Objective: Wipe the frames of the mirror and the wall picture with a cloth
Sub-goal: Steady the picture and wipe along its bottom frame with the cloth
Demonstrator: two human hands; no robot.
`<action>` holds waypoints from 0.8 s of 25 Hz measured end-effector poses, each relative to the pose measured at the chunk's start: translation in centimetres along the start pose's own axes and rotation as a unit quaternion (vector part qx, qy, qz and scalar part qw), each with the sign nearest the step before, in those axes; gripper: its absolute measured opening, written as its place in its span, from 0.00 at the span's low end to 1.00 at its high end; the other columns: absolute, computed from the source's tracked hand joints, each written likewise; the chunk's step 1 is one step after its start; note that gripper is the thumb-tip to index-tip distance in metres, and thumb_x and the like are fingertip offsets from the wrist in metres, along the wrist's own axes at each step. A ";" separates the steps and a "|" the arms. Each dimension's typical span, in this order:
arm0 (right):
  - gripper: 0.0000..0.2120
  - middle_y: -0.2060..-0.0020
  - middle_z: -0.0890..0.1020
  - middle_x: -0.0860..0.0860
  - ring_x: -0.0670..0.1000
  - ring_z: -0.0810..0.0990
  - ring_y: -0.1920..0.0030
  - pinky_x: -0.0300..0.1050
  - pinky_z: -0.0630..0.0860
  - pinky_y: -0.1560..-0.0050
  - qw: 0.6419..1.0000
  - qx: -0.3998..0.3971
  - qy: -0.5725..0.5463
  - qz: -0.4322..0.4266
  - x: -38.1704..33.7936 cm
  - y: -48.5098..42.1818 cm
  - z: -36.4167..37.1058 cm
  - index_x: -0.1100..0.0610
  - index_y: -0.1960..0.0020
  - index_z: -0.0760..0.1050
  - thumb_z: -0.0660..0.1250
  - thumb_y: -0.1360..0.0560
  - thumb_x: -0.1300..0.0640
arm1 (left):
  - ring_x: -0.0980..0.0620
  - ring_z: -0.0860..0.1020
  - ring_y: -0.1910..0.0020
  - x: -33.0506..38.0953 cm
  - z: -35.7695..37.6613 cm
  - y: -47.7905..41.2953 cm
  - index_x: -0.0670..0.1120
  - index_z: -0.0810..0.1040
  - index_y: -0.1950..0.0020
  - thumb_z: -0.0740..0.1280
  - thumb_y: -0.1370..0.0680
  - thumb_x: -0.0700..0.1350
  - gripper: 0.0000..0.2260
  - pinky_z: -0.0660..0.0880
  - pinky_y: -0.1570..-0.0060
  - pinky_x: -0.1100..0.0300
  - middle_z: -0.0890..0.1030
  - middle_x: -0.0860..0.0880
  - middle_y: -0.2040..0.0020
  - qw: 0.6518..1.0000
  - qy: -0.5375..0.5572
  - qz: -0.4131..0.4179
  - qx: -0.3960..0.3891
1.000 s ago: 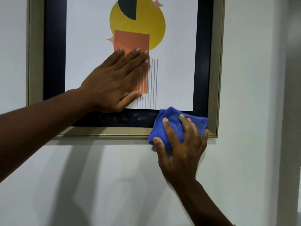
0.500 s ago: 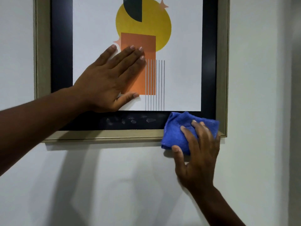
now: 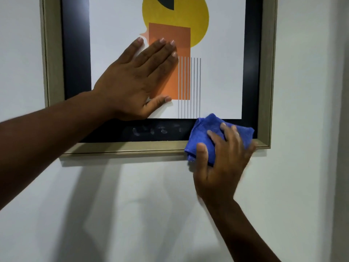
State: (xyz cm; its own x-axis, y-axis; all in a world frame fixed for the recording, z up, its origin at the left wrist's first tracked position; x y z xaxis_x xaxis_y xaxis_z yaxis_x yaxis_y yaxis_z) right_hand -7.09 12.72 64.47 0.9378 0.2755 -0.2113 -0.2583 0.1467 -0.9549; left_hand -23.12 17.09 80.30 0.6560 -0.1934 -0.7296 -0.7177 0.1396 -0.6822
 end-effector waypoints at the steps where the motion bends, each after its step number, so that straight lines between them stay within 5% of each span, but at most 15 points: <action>1: 0.18 0.38 0.79 0.59 0.58 0.72 0.30 0.61 0.49 0.21 1.000 0.025 0.003 0.010 -0.4 -0.6 0.2 0.58 0.45 0.79 0.58 0.20 0.45 | 0.44 0.48 0.20 -0.1 0.0 0.0 0.42 0.46 0.21 0.42 0.21 0.65 0.36 0.48 0.22 0.42 0.50 0.41 0.19 1.000 0.002 0.001 0.002; 5: 0.12 0.43 0.80 0.62 0.61 0.74 0.34 0.63 0.59 0.25 0.997 0.032 0.002 -0.074 0.6 0.8 -0.5 0.57 0.46 0.74 0.61 0.21 0.50 | 0.43 0.48 0.20 -0.1 -0.1 0.1 0.41 0.46 0.21 0.43 0.21 0.65 0.37 0.48 0.22 0.42 0.50 0.41 0.19 1.000 0.007 0.000 0.005; 8: 0.11 0.45 0.80 0.59 0.59 0.76 0.38 0.65 0.63 0.28 0.998 0.064 0.000 -0.021 0.7 -0.6 0.4 0.56 0.48 0.74 0.61 0.23 0.49 | 0.43 0.48 0.20 -0.2 -0.1 0.1 0.41 0.46 0.21 0.43 0.21 0.65 0.37 0.49 0.22 0.41 0.50 0.40 0.19 1.000 0.008 -0.005 0.005; 13: 0.20 0.38 0.76 0.57 0.57 0.71 0.33 0.60 0.57 0.25 0.995 0.040 0.055 -0.072 -0.5 1.4 1.1 0.52 0.34 0.73 0.55 0.19 0.43 | 0.43 0.48 0.20 -0.3 -0.1 0.1 0.41 0.47 0.21 0.43 0.21 0.65 0.37 0.49 0.22 0.41 0.50 0.40 0.19 1.000 0.014 0.004 0.004; 18: 0.22 0.35 0.75 0.55 0.55 0.70 0.31 0.57 0.53 0.23 0.994 0.076 0.062 0.042 -0.8 0.1 2.2 0.48 0.31 0.71 0.54 0.19 0.39 | 0.43 0.48 0.20 -0.4 -0.1 -0.1 0.42 0.46 0.21 0.43 0.21 0.65 0.37 0.48 0.22 0.41 0.50 0.41 0.19 1.000 0.015 0.003 -0.001; 20: 0.21 0.35 0.76 0.57 0.57 0.70 0.31 0.61 0.55 0.24 0.995 0.054 0.070 -0.038 -1.0 1.3 1.9 0.49 0.32 0.73 0.55 0.19 0.40 | 0.43 0.47 0.20 -0.8 -0.1 0.2 0.42 0.45 0.21 0.43 0.21 0.65 0.36 0.48 0.22 0.41 0.49 0.41 0.19 1.000 0.014 0.006 -0.003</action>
State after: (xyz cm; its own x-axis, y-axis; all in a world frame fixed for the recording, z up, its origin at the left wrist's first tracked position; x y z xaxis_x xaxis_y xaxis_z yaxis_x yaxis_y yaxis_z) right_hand -8.81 14.44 63.87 0.9768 0.1258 -0.1731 -0.2013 0.2650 -0.9430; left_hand -23.77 17.19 80.78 0.6408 -0.2180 -0.7361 -0.7266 0.1371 -0.6732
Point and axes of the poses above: each hand's wrist, its own y-axis away from the middle knuckle, its own z-axis out of the palm, x = y × z, the point moved 8 cm from there along -y, towards the middle knuckle
